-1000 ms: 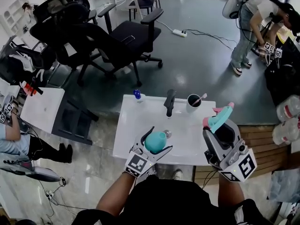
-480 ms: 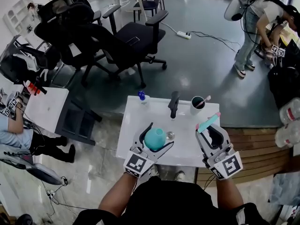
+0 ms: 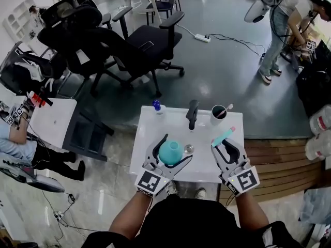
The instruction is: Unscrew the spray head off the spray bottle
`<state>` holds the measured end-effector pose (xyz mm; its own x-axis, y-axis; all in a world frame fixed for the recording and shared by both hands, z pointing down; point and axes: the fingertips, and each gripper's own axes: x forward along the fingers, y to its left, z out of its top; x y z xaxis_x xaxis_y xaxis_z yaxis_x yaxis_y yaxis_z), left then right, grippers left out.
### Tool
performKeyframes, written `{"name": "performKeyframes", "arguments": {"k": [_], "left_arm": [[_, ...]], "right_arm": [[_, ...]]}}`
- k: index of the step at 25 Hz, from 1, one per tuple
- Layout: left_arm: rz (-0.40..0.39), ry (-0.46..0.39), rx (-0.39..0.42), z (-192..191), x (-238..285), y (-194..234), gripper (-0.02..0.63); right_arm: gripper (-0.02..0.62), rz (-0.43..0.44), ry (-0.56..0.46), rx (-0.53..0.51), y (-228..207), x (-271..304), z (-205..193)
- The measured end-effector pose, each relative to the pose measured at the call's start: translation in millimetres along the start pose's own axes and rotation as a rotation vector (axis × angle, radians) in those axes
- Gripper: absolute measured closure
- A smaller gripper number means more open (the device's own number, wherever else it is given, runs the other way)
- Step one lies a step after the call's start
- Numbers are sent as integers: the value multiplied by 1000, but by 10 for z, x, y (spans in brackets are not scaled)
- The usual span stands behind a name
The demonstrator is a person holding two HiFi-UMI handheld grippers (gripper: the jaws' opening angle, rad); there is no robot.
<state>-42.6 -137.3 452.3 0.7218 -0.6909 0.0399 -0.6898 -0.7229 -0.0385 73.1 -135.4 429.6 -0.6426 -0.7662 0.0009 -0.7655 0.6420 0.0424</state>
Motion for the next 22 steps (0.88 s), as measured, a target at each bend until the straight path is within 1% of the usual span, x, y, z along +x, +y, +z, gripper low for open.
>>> {"name": "performKeyframes", "arguments": {"k": [2, 5, 8, 11, 14, 22], "left_arm": [[-1, 0, 17, -5, -11, 7, 141], [17, -1, 5, 41, -7, 26, 141], [27, 1, 15, 28, -23, 45, 141], [30, 6, -6, 48, -17, 23, 140], [35, 15, 8, 27, -29, 37, 141], [50, 15, 10, -36, -81, 97, 141]], "right_arm": [[456, -4, 2, -3, 9, 12, 16], [456, -9, 11, -10, 8, 9, 17], [456, -12, 13, -11, 22, 3, 16], [456, -10, 5, -12, 28, -1, 31], [456, -12, 1, -16, 36, -4, 40], [456, -9, -5, -11, 73, 24, 19]]}}
